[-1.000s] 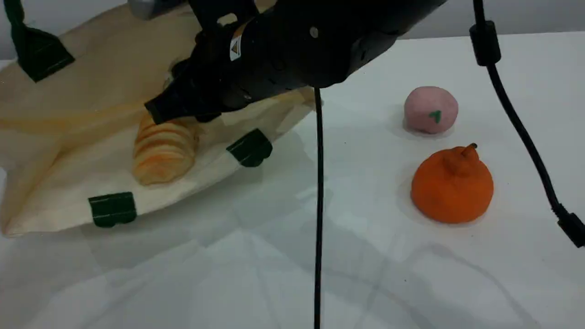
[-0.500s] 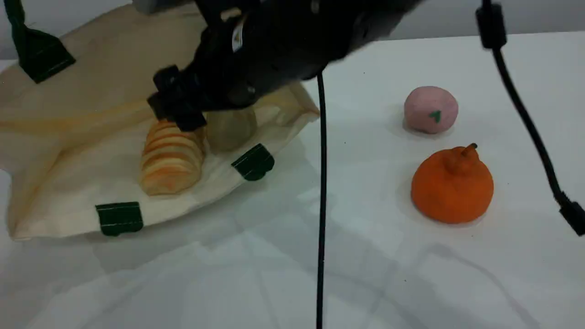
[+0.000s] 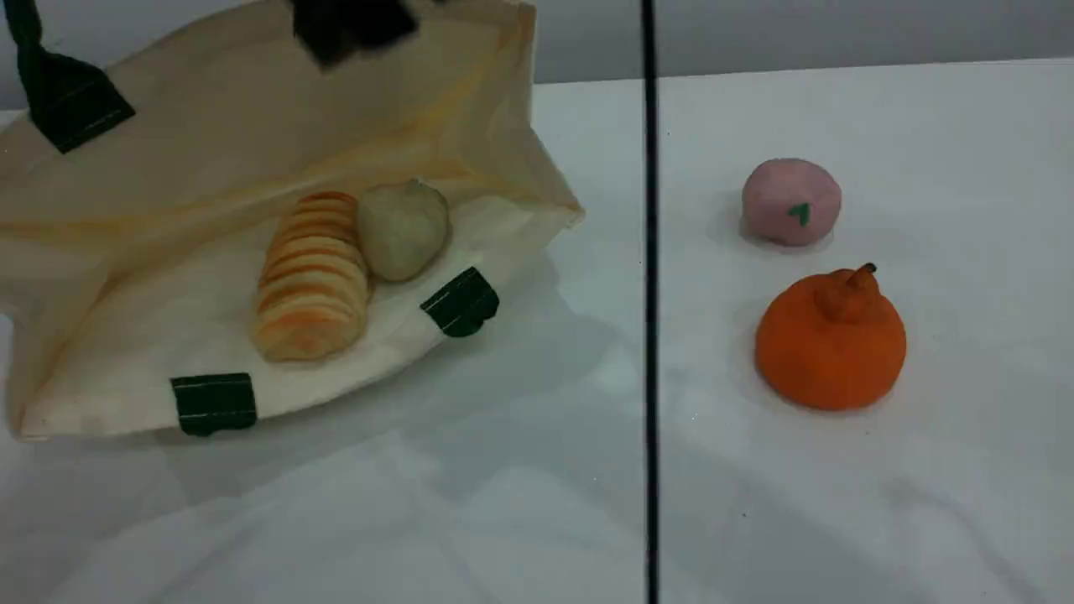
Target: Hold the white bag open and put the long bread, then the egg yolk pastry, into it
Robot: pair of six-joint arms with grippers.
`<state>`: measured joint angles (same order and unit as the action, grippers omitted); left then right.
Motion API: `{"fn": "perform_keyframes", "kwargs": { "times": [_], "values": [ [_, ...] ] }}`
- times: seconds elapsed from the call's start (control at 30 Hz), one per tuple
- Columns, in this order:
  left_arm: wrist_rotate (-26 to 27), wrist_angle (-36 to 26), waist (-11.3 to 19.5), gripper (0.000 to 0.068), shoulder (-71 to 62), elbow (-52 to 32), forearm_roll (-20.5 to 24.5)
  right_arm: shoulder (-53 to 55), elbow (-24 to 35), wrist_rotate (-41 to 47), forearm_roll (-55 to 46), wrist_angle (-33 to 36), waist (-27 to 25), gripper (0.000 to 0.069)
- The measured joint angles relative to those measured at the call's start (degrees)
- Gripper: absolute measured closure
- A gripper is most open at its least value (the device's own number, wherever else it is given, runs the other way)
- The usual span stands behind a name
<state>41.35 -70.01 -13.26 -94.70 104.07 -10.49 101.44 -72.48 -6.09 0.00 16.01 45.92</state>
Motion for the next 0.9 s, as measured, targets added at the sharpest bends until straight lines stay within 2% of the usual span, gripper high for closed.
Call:
{"fn": "perform_keyframes", "kwargs": {
  "times": [0.2,0.47,0.57,0.67,0.9],
  "values": [
    [0.0,0.0,0.0,0.0601,0.0,0.0,0.0,-8.8,0.0,0.0,-5.8,4.9,-5.3,0.0122],
    [0.0,0.4,0.0,0.0601,0.0,0.0,0.0,-20.7,0.0,1.1,-9.2,8.2,-17.9,0.0122],
    [0.1,2.3,0.0,0.0589,0.0,0.0,0.0,-23.2,0.0,2.4,-9.2,8.4,-21.8,0.0122],
    [0.1,3.0,0.0,0.0521,0.0,0.0,-2.2,-24.5,0.0,3.1,-9.2,9.8,-23.8,0.0122],
    [-0.5,4.9,0.0,0.0211,0.0,0.0,-6.3,-25.0,0.0,3.1,-9.1,11.9,-23.8,0.0122]
  ]
}}
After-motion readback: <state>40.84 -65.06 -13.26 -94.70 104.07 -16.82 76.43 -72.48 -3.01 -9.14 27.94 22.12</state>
